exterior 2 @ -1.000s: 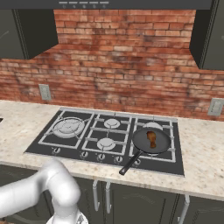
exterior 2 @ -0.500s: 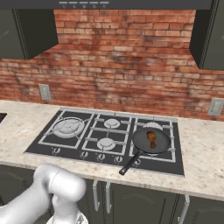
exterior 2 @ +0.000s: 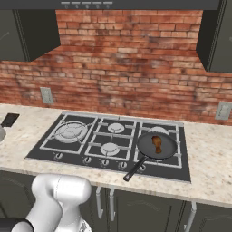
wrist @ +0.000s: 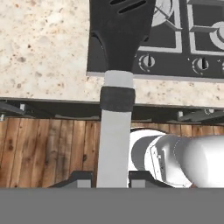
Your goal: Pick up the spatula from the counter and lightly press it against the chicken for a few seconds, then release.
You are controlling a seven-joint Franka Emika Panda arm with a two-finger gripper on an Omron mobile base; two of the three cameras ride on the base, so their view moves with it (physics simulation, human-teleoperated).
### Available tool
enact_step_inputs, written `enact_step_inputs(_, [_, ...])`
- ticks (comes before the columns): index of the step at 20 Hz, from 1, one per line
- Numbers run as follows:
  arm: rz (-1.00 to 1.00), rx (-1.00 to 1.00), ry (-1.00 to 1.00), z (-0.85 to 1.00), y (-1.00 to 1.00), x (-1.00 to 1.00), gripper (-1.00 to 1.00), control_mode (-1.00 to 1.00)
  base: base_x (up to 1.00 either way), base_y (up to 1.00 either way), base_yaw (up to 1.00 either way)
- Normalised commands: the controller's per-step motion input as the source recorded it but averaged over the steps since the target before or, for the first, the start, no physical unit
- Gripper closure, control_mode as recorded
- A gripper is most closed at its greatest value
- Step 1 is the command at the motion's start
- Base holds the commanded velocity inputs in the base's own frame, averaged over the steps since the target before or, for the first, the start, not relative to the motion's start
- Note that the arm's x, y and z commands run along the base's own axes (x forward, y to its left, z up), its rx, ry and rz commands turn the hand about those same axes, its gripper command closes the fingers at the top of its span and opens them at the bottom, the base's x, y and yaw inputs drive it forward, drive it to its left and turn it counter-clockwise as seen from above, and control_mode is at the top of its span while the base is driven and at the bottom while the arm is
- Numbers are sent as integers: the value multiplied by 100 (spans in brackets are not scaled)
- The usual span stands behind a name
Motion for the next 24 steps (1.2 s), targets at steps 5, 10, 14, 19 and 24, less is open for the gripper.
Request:
enact_step_inputs(5, [4,0,0,29,-100,-34,100,-100,0,0,0])
enact_step_inputs(10, [3,-2,1,33,-90,-23,100,-100,0,0,0])
enact_step_inputs(14, [5,-2,4,36,-98,-12,100,-100,0,0,0])
enact_step_inputs(19, [4,-3,9,28,-93,-7,100,-100,0,0,0])
enact_step_inputs(24, [5,-4,10,0,-78,-1,100,-100,0,0,0])
